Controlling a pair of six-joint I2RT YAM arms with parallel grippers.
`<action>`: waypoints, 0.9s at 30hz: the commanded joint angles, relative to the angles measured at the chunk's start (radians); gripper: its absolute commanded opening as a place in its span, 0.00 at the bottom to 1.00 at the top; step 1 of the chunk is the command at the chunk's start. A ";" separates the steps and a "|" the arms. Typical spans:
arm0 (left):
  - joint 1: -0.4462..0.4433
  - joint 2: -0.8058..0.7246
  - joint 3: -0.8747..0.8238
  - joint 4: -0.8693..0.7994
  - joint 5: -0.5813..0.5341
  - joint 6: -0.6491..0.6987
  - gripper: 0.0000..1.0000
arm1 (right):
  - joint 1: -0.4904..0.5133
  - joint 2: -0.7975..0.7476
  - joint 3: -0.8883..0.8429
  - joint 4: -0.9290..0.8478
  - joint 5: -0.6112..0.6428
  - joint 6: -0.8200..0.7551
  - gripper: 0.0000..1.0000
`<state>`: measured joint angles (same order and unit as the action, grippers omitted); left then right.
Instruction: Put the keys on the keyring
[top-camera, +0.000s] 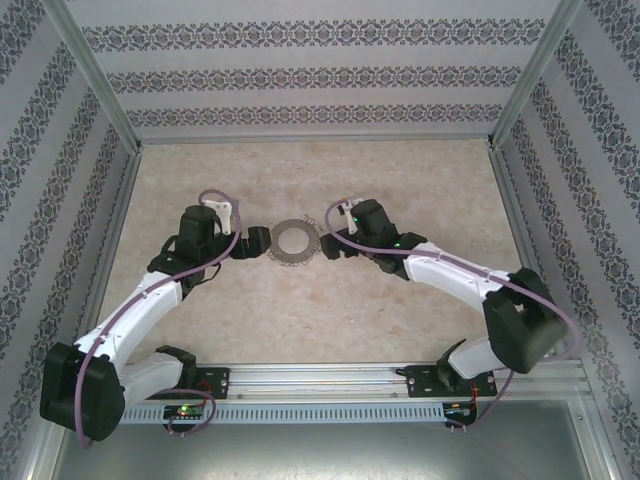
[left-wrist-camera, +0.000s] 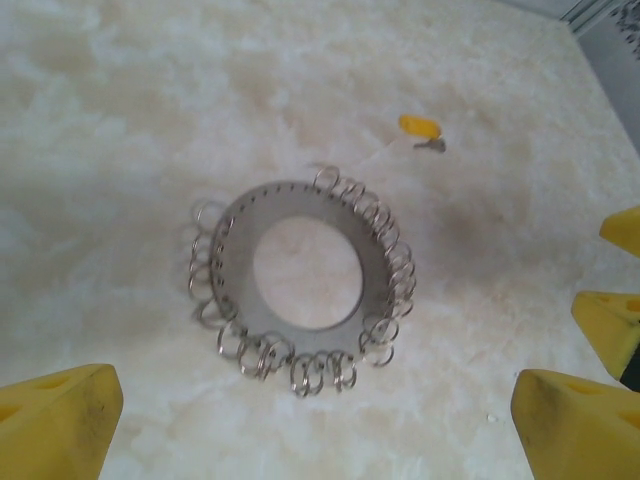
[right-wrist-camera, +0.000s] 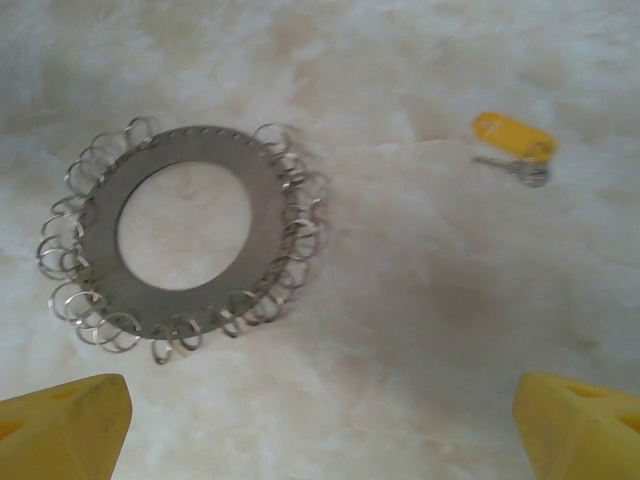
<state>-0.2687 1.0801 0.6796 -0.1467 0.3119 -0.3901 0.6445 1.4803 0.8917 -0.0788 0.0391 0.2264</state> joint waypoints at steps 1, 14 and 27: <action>-0.003 -0.036 -0.025 -0.025 -0.031 -0.050 0.96 | 0.030 0.072 0.081 -0.026 -0.033 0.010 0.96; -0.003 0.089 -0.020 0.078 0.044 -0.020 0.82 | 0.050 0.219 0.200 -0.151 -0.154 -0.010 0.70; -0.004 0.105 -0.027 0.132 0.065 -0.030 0.78 | 0.061 0.359 0.264 -0.147 -0.324 0.014 0.43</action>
<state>-0.2687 1.1774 0.6476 -0.0597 0.3565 -0.4274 0.6922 1.8118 1.1110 -0.2214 -0.2344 0.2352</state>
